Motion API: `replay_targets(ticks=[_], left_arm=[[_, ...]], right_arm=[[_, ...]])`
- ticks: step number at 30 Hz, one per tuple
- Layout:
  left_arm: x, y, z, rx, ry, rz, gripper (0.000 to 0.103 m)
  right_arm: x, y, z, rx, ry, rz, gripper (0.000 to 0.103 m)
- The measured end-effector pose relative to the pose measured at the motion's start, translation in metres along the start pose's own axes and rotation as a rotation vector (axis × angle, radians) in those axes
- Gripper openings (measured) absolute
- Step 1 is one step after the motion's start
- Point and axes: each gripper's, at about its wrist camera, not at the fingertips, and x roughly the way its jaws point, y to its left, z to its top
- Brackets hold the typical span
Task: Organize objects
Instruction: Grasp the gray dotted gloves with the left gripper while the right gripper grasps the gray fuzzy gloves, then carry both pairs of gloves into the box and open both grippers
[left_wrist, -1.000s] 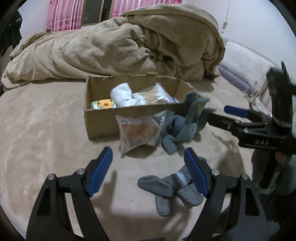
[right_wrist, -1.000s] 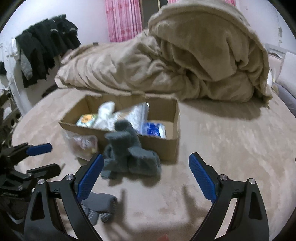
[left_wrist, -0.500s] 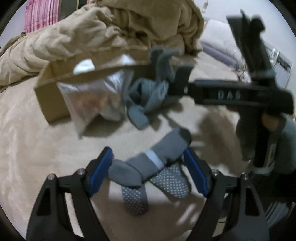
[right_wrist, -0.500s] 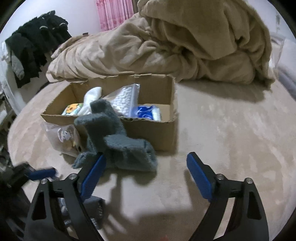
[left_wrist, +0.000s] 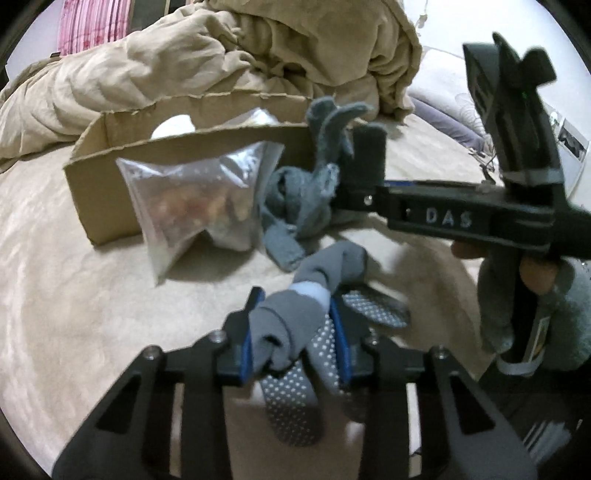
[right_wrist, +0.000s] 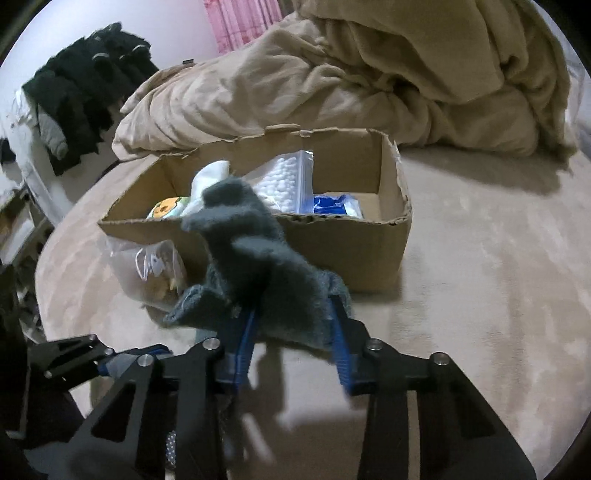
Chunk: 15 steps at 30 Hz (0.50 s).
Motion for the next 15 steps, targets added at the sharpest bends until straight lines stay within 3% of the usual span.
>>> replay_targets(ticks=[2,15], left_arm=[[-0.007,-0.001,0.002,0.004,-0.017,0.001,0.033],[-0.058,0.002,0.024,-0.011,-0.155,0.020,0.033]], right_arm=[[-0.004,-0.003,0.000,0.013,-0.001,0.003,0.031],[-0.065,-0.011,0.015,0.052,-0.145,-0.029,0.030]])
